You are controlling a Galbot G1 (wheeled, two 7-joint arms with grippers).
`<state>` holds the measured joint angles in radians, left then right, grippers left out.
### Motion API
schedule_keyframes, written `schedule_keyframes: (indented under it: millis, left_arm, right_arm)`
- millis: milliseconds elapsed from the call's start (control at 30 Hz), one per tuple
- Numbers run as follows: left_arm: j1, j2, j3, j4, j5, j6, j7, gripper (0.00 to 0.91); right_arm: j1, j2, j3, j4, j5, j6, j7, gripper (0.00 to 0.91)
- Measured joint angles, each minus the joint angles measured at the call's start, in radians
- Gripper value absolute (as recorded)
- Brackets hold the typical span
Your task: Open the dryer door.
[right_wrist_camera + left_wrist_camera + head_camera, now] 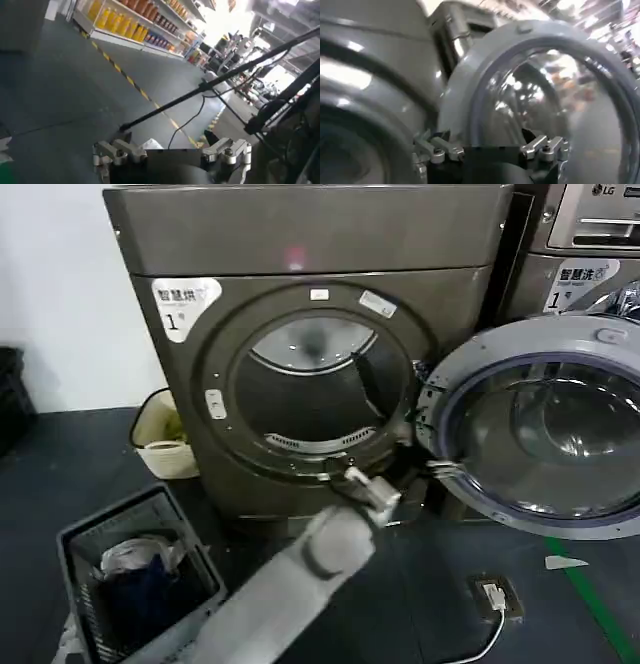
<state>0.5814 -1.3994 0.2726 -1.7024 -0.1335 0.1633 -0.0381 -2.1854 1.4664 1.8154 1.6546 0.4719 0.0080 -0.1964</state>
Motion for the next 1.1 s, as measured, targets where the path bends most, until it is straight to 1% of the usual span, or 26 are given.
schedule_keyframes:
  millis: [67,167,300,433,600,700,900,1100]
  left_arm:
    - [0.038,0.043,-0.027,-0.043,-0.033,0.022,-0.002,0.907]
    - [0.096,0.112,-0.080,-0.103,-0.064,0.032,0.000,0.907]
    - [0.183,0.205,-0.153,-0.195,-0.078,0.059,0.000,0.907]
    - [0.285,0.295,-0.223,-0.284,-0.095,0.068,-0.001,0.907]
    - [0.418,0.432,-0.323,-0.348,-0.153,0.074,-0.015,0.907]
    - [0.471,0.496,-0.371,-0.375,-0.197,0.116,-0.035,0.907]
    - [0.542,0.588,-0.450,-0.427,-0.285,0.234,-0.076,0.907]
    - [0.604,0.637,-0.516,-0.430,-0.326,0.315,-0.077,0.907]
  right_arm:
    - [0.000,0.001,-0.004,0.000,0.000,0.001,-0.002,0.907]
    - [0.001,0.002,-0.010,0.000,-0.001,0.002,-0.002,0.907]
    - [0.004,0.001,-0.017,0.003,-0.003,0.000,-0.003,0.907]
    - [0.002,-0.004,-0.016,0.007,-0.002,0.000,-0.007,0.907]
    - [0.010,-0.013,-0.027,0.006,-0.007,-0.001,-0.008,0.907]
    - [0.018,-0.010,-0.033,0.020,-0.014,-0.005,-0.009,0.907]
    - [0.030,-0.014,-0.029,0.033,-0.026,-0.005,-0.015,0.907]
    - [0.047,-0.010,-0.029,0.054,-0.029,-0.009,-0.024,0.907]
